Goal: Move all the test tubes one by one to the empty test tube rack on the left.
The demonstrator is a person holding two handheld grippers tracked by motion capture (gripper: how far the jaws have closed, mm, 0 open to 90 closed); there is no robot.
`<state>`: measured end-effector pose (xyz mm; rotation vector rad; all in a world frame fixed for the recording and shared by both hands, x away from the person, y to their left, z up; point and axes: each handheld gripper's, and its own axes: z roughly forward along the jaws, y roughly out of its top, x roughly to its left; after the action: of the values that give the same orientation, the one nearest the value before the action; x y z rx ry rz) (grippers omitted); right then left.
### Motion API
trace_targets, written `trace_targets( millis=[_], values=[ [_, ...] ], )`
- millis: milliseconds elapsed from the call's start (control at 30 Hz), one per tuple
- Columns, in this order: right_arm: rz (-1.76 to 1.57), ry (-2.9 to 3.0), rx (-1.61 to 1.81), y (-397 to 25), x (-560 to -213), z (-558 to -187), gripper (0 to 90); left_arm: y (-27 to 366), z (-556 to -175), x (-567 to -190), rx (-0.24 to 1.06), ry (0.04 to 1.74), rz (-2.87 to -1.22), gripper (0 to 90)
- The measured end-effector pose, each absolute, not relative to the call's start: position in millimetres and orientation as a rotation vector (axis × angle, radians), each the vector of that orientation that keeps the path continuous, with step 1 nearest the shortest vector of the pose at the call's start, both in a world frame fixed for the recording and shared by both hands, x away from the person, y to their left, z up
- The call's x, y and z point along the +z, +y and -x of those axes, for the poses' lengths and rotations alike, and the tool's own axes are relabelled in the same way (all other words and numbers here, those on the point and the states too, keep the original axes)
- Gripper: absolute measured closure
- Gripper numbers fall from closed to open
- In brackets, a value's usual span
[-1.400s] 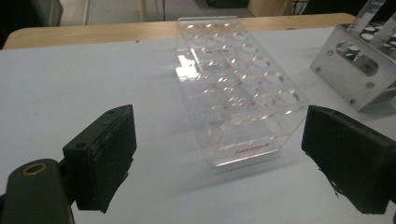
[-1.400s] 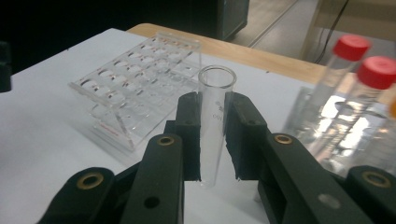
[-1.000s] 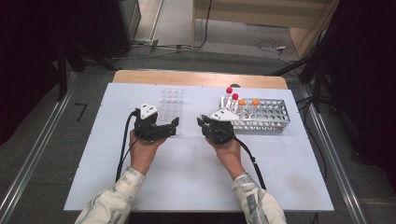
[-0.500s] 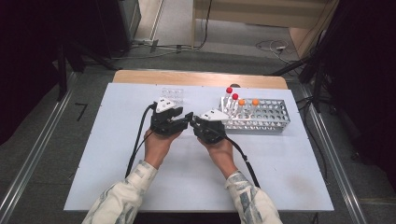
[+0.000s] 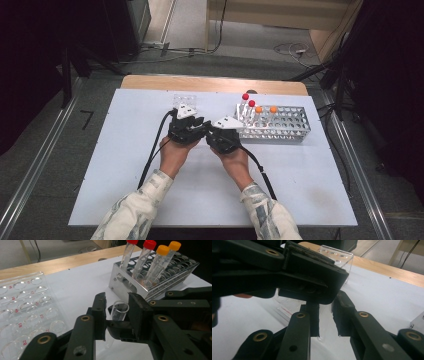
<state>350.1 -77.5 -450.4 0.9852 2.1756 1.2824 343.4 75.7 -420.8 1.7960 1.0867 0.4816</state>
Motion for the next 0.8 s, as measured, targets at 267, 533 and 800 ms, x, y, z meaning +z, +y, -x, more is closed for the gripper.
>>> trace_targets(
  millis=[267,533,800],
  values=[
    [-0.995,2.18,1.286,-79,-450,-351,65.6,72,-344,-418,0.509,1.075,-1.821,76.6],
    [-1.006,2.218,1.292,-87,-447,-351,46.6,77,-353,-404,0.548,1.079,-1.8,76.7],
    [-1.015,2.209,1.311,-94,-442,-350,45.0,92,-360,-386,0.603,1.103,-1.742,76.7]
  ],
)
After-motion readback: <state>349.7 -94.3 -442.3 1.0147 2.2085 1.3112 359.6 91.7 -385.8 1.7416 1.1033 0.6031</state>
